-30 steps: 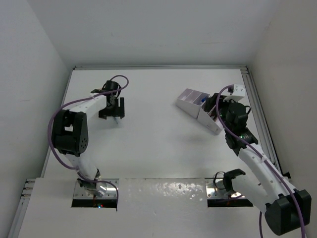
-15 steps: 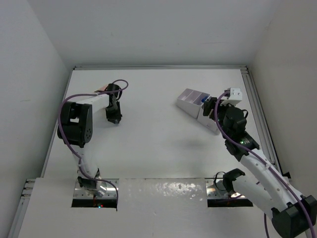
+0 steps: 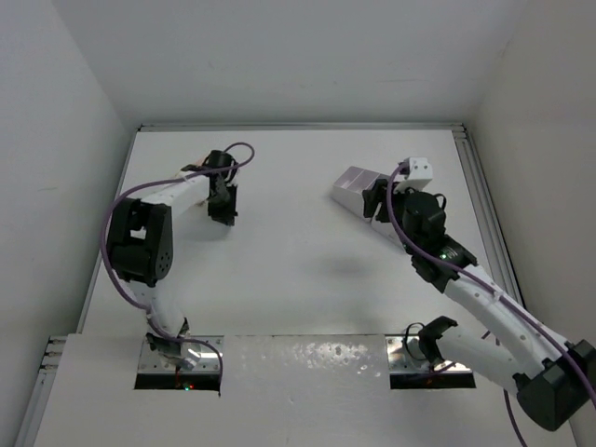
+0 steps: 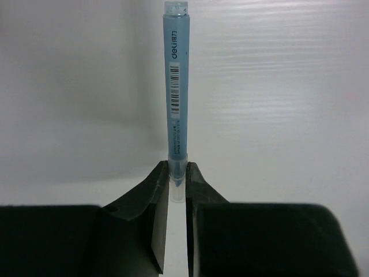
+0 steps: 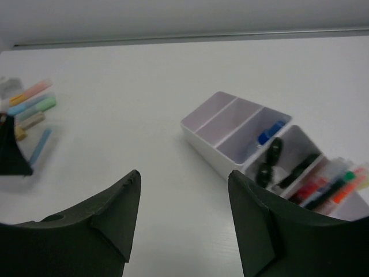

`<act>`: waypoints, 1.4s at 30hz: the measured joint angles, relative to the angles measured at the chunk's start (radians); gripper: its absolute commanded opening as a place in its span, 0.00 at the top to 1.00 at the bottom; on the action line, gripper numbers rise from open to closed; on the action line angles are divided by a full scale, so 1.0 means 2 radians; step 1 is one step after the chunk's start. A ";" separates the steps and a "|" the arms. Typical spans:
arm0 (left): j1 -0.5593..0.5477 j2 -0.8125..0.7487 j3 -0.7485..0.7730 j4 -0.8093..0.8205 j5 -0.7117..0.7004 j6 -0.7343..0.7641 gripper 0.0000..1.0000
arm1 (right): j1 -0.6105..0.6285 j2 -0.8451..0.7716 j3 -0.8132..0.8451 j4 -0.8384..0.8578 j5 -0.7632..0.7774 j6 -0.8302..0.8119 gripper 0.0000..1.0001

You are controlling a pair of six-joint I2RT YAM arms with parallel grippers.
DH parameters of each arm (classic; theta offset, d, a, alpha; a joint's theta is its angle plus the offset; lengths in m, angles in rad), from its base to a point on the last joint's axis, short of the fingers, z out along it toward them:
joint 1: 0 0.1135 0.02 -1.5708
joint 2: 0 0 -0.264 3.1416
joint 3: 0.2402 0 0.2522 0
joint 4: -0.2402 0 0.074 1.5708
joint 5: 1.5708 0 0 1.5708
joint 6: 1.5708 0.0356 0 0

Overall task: Sort the stationery into containers
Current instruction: Pick up the pen from the center of the board, then place the pen in the storage box.

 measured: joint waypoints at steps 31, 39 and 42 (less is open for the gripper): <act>-0.192 -0.176 0.068 0.010 0.184 0.191 1.00 | 0.075 0.202 0.011 0.255 -0.083 0.246 0.68; -0.187 -0.175 0.064 0.014 0.198 0.184 1.00 | 0.096 0.131 -0.002 0.229 -0.076 0.158 0.60; -0.192 -0.172 0.063 0.014 0.198 0.184 1.00 | 0.116 0.137 -0.002 0.228 -0.086 0.132 0.48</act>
